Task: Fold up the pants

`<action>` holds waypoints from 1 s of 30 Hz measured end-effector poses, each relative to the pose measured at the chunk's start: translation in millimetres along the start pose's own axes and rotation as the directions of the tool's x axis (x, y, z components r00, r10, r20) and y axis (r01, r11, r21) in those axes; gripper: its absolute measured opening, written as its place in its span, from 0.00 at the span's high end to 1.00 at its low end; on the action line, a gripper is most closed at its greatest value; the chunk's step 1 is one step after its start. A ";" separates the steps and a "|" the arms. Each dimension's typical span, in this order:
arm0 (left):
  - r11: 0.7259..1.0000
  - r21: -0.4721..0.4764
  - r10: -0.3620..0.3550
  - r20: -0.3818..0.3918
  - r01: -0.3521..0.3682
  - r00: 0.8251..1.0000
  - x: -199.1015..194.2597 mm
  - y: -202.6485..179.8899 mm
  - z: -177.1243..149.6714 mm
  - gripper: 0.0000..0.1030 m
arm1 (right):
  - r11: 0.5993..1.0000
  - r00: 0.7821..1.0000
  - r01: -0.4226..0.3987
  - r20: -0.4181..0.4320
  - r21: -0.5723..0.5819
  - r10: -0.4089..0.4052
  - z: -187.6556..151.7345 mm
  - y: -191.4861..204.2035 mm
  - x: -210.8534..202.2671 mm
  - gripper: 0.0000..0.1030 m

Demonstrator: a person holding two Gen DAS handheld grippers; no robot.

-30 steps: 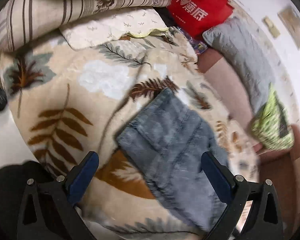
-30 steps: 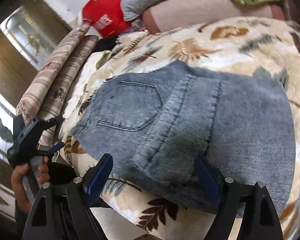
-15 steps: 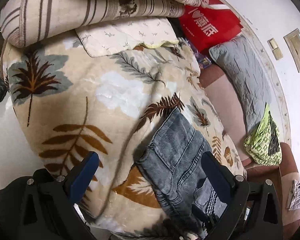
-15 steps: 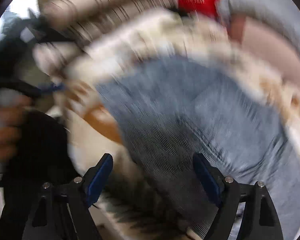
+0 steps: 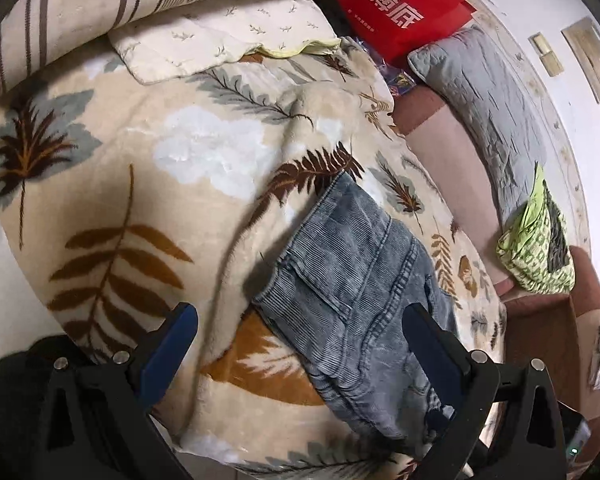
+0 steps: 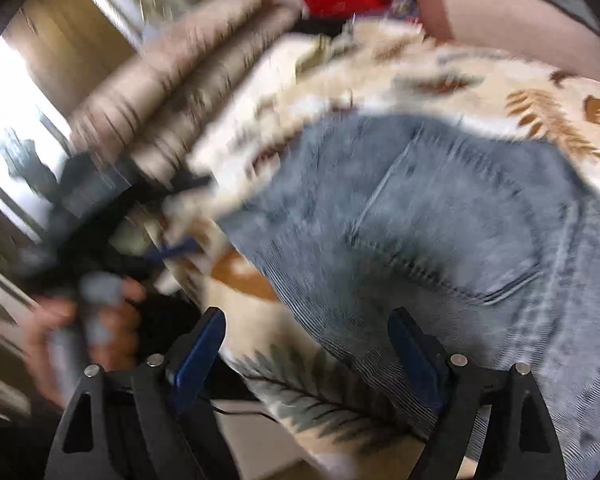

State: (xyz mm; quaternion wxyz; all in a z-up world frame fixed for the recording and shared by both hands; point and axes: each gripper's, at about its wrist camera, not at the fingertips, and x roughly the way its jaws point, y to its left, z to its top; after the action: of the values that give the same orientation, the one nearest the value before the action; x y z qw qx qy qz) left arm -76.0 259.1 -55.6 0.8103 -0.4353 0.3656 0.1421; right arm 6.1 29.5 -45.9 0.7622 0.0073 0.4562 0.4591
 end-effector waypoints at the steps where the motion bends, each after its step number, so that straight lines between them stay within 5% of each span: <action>1: 1.000 -0.008 -0.016 -0.014 0.016 1.000 1.6 -1.9 -1.8 0.02 | 1.000 1.000 -0.001 0.022 0.005 0.001 -0.8 -3.1 -8.0 0.17; 8: 1.000 0.005 -0.015 -0.076 0.015 0.997 29.5 -27.2 -28.1 0.02 | 0.992 0.980 0.067 0.178 0.104 -0.085 -26.2 -53.6 -78.2 0.17; 17: 0.999 -0.046 0.022 -0.047 -0.024 0.999 49.6 -38.9 -23.4 0.04 | 0.947 0.964 -0.023 0.256 0.321 -0.064 -50.6 -126.7 -111.7 0.17; 18: 0.998 -0.052 0.032 -0.032 -0.034 0.999 49.2 -39.4 -23.3 0.09 | 0.932 0.970 -0.029 0.235 0.361 -0.061 -53.7 -136.6 -108.2 0.17; 20: 0.996 -0.010 0.093 -0.026 -0.093 0.995 52.3 -46.2 -24.1 0.53 | 0.896 0.985 -0.025 0.166 0.443 -0.055 -58.6 -156.5 -92.8 0.17; 22: 0.983 0.034 0.180 -0.013 -0.179 0.984 53.3 -49.6 -25.5 0.70 | 0.875 0.985 -0.066 0.173 0.480 -0.020 -65.2 -168.2 -87.0 0.17; 30: 0.974 0.111 0.196 0.037 -0.199 0.980 49.4 -53.3 -32.2 0.78 | 0.902 0.984 -0.022 0.167 0.432 -0.056 -60.6 -156.7 -82.9 0.11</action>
State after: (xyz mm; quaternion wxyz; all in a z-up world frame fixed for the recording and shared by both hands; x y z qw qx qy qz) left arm -27.7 197.8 -70.3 0.8204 -0.3482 0.4040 0.2064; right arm 58.8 -144.3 -91.5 0.7829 0.2124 0.4778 0.3372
